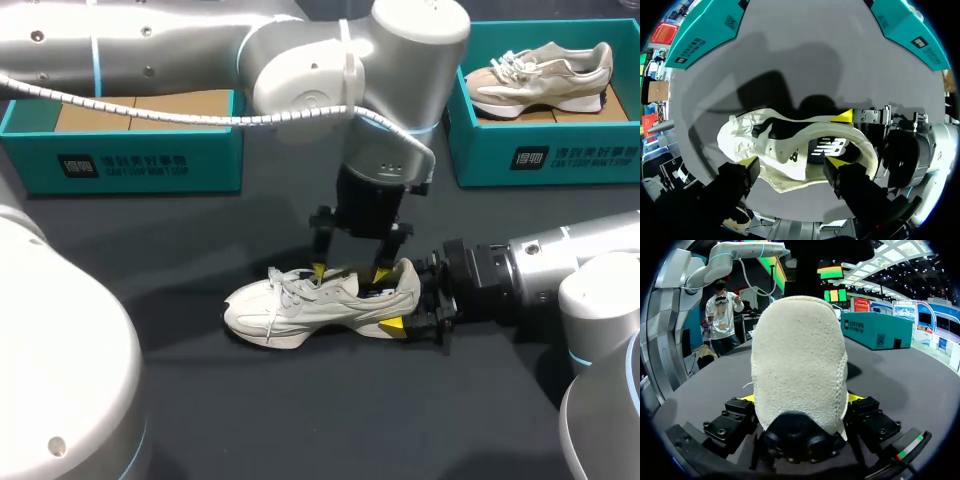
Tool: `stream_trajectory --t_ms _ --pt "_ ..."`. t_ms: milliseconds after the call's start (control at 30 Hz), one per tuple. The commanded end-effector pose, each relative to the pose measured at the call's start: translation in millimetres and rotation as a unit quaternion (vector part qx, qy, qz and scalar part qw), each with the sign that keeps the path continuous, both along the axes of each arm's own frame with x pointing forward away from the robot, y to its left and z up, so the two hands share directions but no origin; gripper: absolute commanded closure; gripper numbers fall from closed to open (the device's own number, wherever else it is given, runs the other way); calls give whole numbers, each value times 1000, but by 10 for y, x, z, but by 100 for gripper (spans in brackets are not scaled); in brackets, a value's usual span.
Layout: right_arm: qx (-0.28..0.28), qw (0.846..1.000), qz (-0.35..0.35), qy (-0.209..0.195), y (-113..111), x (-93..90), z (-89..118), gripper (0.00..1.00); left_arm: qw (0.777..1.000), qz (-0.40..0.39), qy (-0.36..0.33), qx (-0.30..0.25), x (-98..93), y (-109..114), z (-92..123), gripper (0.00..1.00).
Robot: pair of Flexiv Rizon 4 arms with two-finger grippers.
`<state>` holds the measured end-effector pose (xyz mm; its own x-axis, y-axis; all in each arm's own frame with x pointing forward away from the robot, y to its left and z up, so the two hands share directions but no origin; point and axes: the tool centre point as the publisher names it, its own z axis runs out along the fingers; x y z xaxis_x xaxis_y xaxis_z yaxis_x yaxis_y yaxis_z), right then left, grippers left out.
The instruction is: Take the shoe out of the shoebox, open the shoe tongue, remove and reinsert the insole, then place the shoe into the shoebox
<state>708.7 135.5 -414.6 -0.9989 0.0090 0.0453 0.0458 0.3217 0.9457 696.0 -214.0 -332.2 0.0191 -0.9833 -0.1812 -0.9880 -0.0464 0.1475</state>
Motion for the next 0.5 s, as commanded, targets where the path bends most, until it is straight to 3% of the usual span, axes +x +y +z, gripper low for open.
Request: stream_trajectory --t_ms 33,133,167,267,333,367,500 --pt "-3 1000 0 0 52 18 -37 100 1000 1 1 9 6 -36 -70 43" --pt "-3 1000 0 0 52 18 -37 100 1000 0 5 16 5 -22 -108 30" --pt "-3 1000 0 0 52 18 -37 100 1000 0 6 18 3 -17 -122 29" --pt "-3 1000 0 0 52 18 -37 100 1000 -1 8 26 -5 -2 -150 38" --pt "-3 1000 0 0 52 18 -37 100 999 -3 10 30 -9 7 -165 32" --pt "-3 1000 0 0 52 18 -37 100 999 -5 11 31 -15 11 -169 24" --pt "-3 1000 0 0 52 18 -37 100 999 -10 10 38 -50 16 -160 25"
